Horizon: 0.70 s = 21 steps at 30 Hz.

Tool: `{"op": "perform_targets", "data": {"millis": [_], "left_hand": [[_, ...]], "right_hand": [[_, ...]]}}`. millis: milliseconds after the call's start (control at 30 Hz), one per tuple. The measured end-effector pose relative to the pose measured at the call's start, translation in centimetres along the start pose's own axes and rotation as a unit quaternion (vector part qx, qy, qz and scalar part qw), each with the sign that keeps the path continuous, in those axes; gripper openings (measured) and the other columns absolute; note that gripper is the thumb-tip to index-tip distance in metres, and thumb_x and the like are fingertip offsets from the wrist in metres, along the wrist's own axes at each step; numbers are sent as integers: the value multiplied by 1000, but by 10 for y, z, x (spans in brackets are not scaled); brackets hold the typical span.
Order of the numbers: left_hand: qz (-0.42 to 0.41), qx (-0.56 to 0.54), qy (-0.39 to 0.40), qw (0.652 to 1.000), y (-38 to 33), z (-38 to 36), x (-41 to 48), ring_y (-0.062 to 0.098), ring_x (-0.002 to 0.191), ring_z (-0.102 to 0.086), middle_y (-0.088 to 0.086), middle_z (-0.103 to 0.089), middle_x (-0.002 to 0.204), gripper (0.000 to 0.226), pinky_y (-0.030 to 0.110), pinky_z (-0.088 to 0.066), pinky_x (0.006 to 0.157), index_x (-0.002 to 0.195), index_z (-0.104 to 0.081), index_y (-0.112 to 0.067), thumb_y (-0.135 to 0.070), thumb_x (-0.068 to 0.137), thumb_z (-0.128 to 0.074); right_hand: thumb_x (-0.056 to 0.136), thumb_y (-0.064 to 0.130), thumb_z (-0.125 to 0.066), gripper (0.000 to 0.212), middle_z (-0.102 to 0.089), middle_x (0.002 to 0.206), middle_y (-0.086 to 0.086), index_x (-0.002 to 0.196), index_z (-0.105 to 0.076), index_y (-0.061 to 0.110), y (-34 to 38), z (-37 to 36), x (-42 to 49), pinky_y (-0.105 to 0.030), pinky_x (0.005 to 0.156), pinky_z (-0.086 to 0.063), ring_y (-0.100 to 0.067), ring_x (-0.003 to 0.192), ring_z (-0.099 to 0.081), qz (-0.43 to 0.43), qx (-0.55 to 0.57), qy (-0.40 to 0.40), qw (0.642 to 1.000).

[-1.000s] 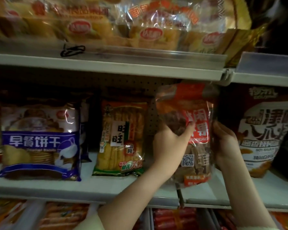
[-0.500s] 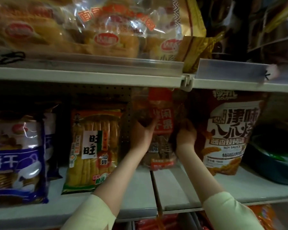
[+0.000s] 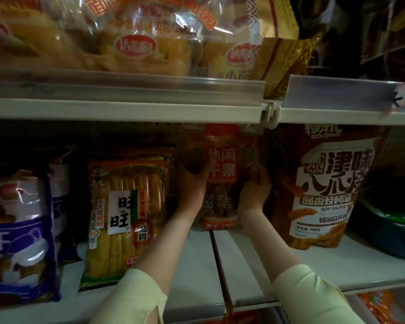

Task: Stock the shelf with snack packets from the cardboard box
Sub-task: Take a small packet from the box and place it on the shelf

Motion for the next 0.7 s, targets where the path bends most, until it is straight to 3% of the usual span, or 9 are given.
{"op": "perform_targets", "data": {"millis": [100, 200, 300, 367, 467, 600, 700], "left_hand": [[25, 21, -10, 999, 10, -4, -6, 4, 127, -42, -8, -43, 141, 75, 19, -34, 103, 144, -28, -19, -42, 84, -66], [76, 55, -16, 996, 30, -6, -10, 15, 129, -45, 0, -43, 144, 85, 27, -37, 106, 147, -26, -14, -57, 82, -59], [99, 76, -1, 992, 45, -12, -6, 19, 116, -58, 3, -57, 131, 100, 40, -49, 98, 139, -40, -13, -82, 68, -49], [112, 69, 9, 991, 61, -18, 0, 17, 115, -59, 1, -58, 130, 109, 40, -50, 97, 138, -43, -15, -92, 60, -44], [130, 35, 36, 990, 60, -32, 0, 17, 120, -55, 2, -55, 134, 107, 40, -47, 101, 141, -39, -15, -84, 60, -54], [137, 0, 66, 988, 54, -46, -4, 18, 122, -54, 4, -54, 135, 110, 38, -45, 102, 142, -36, -9, -83, 61, -54], [170, 26, 87, 981, 58, -53, -5, 24, 132, -42, 8, -39, 146, 89, 38, -37, 108, 147, -18, -4, -59, 85, -51]], "right_hand": [[100, 21, -40, 30, -64, 99, 5, 82, -58, 36, 2, 1, 5, -50, 98, -46, -18, 99, -60, 28, -26, -8, 999], [98, 33, -43, 13, -59, 121, 1, 105, -54, 35, -1, -2, 7, -50, 103, -43, -20, 113, -56, 40, -41, -8, 998], [85, 62, -52, 68, -38, 149, 4, 143, -27, 37, -5, -6, 3, -54, 114, -25, -22, 137, -36, 24, -70, 10, 997], [86, 56, -56, 88, -18, 159, -2, 151, -5, 28, -5, -12, -2, -51, 118, -10, -23, 146, -18, 10, -129, 32, 991], [89, 50, -57, 91, -8, 160, -8, 152, 2, 18, -4, -13, -3, -47, 118, -4, -26, 147, -10, 14, -216, 43, 975], [92, 49, -51, 84, -12, 159, -10, 152, -2, 17, -10, -6, 6, -49, 117, -11, -30, 145, -15, 4, -263, 36, 964], [93, 55, -44, 80, -15, 159, -8, 152, -1, 23, -18, -5, 8, -55, 115, -17, -32, 144, -19, -6, -259, 49, 965]]}}
Point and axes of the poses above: each hand's wrist, its own x-axis towards the middle knuckle, its own z-axis out of the back of the hand, y = z × x, the point moved 10 cm from there along x, towards the middle knuckle
